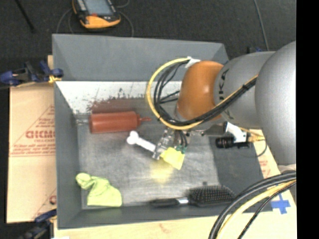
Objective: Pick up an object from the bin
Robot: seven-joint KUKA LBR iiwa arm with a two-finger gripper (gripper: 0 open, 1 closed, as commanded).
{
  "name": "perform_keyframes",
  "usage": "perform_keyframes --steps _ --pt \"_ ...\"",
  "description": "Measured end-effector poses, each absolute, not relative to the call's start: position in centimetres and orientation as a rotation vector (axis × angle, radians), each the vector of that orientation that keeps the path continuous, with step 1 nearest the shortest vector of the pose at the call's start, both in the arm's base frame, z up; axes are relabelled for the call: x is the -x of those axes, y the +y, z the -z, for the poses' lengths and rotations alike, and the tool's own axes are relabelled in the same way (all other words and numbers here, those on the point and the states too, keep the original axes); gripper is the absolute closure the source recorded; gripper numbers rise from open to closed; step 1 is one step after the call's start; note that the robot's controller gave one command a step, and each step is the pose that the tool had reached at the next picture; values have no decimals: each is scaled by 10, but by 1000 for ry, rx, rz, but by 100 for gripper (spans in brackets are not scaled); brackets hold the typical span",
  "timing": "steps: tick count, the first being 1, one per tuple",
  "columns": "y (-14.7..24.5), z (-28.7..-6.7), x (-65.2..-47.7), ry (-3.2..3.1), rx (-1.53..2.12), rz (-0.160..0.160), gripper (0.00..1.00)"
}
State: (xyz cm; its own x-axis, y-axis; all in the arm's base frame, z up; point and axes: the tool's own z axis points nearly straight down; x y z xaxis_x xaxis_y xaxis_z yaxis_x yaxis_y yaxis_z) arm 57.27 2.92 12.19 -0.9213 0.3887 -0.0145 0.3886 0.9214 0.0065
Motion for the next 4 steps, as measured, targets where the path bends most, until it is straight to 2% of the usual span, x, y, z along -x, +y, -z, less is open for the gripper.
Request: perform_keyframes --steps 1,2,3,4 --pt "31 -132 -564 3046 -816 6 100" --pt "37 -197 -574 3100 -508 3 100" --pt "31 -192 -576 3069 -569 -7 100" --pt "32 -202 -589 3107 -513 5 100"
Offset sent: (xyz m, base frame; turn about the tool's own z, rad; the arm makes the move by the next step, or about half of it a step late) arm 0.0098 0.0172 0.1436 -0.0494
